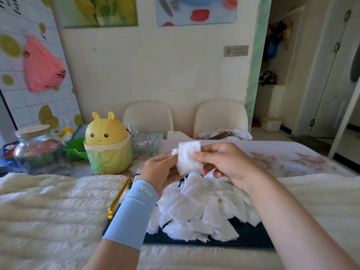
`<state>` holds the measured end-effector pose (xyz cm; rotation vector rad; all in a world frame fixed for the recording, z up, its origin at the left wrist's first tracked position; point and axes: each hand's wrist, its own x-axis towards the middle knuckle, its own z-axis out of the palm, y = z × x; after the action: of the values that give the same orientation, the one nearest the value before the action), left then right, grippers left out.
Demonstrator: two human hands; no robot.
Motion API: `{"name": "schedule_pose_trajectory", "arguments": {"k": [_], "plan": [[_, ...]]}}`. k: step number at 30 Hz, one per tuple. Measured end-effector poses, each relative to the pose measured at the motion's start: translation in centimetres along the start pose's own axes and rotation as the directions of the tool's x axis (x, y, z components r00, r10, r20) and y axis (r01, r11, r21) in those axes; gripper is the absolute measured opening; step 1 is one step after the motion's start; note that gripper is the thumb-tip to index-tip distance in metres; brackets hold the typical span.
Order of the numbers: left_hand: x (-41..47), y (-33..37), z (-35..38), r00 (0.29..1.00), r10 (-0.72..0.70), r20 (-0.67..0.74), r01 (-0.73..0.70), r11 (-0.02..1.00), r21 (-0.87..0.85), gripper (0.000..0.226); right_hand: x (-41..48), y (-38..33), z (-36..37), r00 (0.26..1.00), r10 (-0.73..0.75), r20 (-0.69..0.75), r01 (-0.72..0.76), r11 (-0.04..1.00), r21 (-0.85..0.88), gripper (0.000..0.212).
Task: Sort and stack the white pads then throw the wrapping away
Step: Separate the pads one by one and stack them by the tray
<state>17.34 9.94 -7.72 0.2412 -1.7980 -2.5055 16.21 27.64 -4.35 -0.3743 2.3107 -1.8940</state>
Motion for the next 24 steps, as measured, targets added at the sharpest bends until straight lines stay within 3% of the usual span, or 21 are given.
{"name": "schedule_pose_trajectory", "arguments": {"k": [3,8,12,15,17,20,22,24], "plan": [[-0.1,0.2,0.1,0.998,-0.008,0.063,0.009,1.0,-0.011,0.025,0.0,-0.1,0.3,0.996,-0.041,-0.079,0.028,0.986,-0.166,0.009],[-0.1,0.2,0.3,0.99,-0.013,0.139,0.008,0.999,0.037,0.031,0.1,0.0,0.4,0.983,-0.111,-0.147,0.041,0.91,-0.412,0.014],[-0.3,0.5,0.2,0.982,-0.011,0.19,-0.007,0.996,0.094,0.043,0.5,0.4,0.4,0.977,-0.122,-0.172,0.036,0.901,-0.432,0.012],[-0.2,0.2,0.2,0.988,0.056,0.144,-0.081,0.981,0.175,0.02,0.7,0.8,0.6,0.962,-0.151,-0.228,0.043,0.907,-0.418,0.02],[0.2,-0.1,-0.1,0.996,0.045,0.076,-0.058,0.983,0.176,0.018,0.5,0.8,0.8,0.932,-0.233,-0.279,0.068,0.865,-0.497,0.023],[0.7,-0.1,-0.9,0.999,0.033,-0.04,-0.027,0.988,0.15,0.019,-0.1,0.2,1.0,0.941,-0.321,-0.109,0.185,0.756,-0.627,0.012],[1.0,0.0,-1.5,0.995,0.048,-0.092,-0.035,0.989,0.14,0.014,-1.0,-0.4,1.6,0.982,-0.165,0.09,0.179,0.675,-0.716,0.012],[1.0,0.0,-1.7,0.992,0.05,-0.119,-0.035,0.992,0.12,0.014,-1.6,-0.3,2.5,0.981,0.047,0.187,0.138,0.501,-0.854,0.031]]}}
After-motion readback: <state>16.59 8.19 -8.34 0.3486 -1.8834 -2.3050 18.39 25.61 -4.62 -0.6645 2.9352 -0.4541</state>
